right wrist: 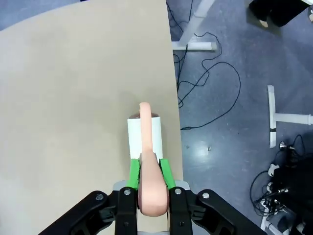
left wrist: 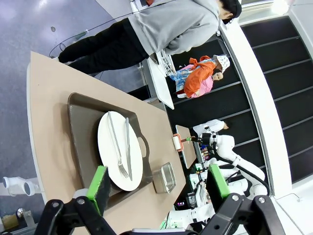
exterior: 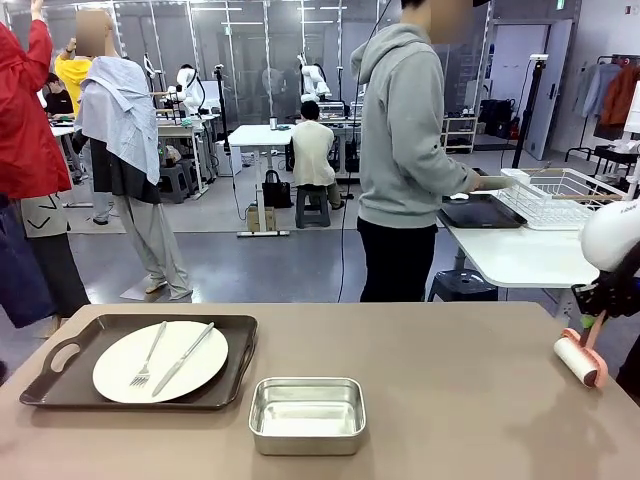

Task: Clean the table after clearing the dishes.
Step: When the left (or right) Handle tray is removed, use the left hand (or right hand) to clean the left (or right) side of the table with the Lint Roller, then place the Lint Roller back on top of the Airtight Container.

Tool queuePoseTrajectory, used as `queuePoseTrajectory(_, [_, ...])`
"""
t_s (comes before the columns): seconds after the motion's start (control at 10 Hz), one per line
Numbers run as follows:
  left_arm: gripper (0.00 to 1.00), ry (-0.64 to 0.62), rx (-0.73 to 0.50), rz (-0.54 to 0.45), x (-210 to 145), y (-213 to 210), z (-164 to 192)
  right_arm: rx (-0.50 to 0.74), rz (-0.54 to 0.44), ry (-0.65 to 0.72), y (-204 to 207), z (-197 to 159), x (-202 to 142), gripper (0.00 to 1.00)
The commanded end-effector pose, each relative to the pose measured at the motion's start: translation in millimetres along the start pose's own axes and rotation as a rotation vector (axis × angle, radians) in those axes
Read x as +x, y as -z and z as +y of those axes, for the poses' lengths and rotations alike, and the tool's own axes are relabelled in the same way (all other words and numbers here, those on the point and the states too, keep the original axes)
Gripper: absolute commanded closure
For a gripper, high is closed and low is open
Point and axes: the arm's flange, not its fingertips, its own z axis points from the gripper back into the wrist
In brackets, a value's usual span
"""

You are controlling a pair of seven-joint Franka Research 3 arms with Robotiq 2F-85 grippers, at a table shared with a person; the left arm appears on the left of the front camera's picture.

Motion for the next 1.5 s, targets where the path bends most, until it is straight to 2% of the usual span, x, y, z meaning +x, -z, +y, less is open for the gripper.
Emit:
queuePoseTrajectory(0.0, [0.0, 0.003, 0.009, 0.002, -1, -3, -2, 0.074, -0.03, -0.007, -22, 16, -15, 0.79])
queuePoseTrajectory(0.2, [0.0, 0.003, 0.009, 0.002, -1, -3, -2, 0.056, -0.096, -0.046, -61, 14, -24, 0.79])
queuePoseTrajectory(0.4, [0.0, 0.003, 0.009, 0.002, -1, -3, -2, 0.04, -0.097, -0.063, -74, 14, -34, 0.79])
queuePoseTrajectory(0.5, [0.0, 0.003, 0.009, 0.002, -1, -3, -2, 0.034, -0.09, -0.028, -60, 19, -15, 0.79])
queuePoseTrajectory(1.4, [0.0, 0.003, 0.009, 0.002, -1, -3, -2, 0.034, -0.09, -0.028, -60, 19, -15, 0.79])
